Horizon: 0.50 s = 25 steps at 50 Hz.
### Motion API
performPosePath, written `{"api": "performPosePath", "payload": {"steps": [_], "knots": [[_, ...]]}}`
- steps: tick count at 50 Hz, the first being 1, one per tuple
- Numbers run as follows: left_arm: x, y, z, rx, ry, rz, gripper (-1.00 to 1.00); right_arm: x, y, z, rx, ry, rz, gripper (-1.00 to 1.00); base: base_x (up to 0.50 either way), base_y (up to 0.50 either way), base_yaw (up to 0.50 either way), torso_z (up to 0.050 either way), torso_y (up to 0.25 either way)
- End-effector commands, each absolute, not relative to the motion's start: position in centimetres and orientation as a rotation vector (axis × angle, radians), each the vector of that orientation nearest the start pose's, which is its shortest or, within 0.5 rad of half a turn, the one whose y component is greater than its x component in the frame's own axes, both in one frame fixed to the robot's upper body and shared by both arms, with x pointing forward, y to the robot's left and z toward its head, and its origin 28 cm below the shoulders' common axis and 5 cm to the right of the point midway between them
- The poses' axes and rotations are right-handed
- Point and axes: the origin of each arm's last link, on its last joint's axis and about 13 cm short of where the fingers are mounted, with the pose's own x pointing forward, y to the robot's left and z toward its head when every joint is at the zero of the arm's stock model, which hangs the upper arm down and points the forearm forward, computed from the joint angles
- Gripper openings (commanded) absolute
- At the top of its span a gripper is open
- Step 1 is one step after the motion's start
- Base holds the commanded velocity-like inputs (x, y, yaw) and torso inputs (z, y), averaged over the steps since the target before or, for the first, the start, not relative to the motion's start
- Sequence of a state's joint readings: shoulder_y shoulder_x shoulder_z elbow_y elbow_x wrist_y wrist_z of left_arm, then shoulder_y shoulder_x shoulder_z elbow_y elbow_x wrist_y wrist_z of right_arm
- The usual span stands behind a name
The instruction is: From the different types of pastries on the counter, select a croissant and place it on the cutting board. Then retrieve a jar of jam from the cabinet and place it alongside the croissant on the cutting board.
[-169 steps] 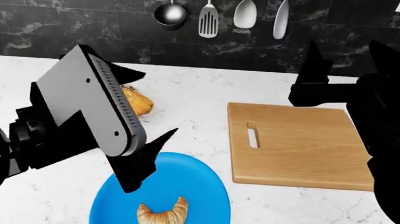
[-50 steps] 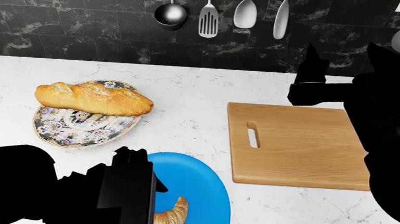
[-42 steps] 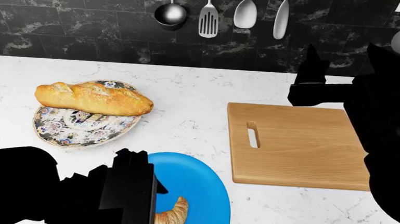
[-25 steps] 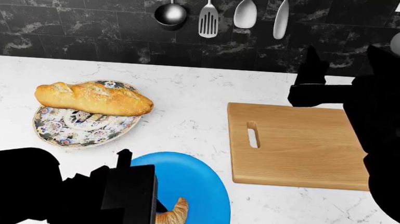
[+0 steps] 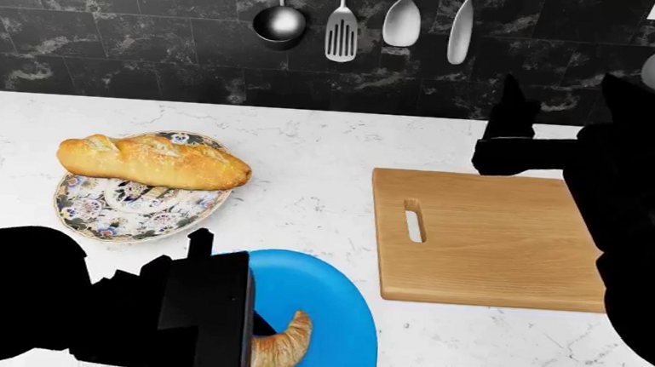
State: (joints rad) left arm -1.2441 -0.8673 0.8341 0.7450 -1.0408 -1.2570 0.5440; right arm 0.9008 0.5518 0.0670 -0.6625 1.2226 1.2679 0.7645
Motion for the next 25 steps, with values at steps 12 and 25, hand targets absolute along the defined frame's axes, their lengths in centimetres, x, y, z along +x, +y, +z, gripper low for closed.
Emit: {"api": "performPosePath", "payload": {"steps": [12,25], "knots": [[23.1,22.0,30.9,0.73,0.304,-1.24,-1.0,21.8,-14.7,29.0,-0.047,-0.203,-0.016,1.0,0.0,0.0,0.0,0.0,0.0],[26.0,19.2,32.3,0.639,0.201,-1.201,-1.0,21.5,-15.1,28.7,-0.038,-0.213,-0.03,1.0,0.0,0.0,0.0,0.0,0.0]]}}
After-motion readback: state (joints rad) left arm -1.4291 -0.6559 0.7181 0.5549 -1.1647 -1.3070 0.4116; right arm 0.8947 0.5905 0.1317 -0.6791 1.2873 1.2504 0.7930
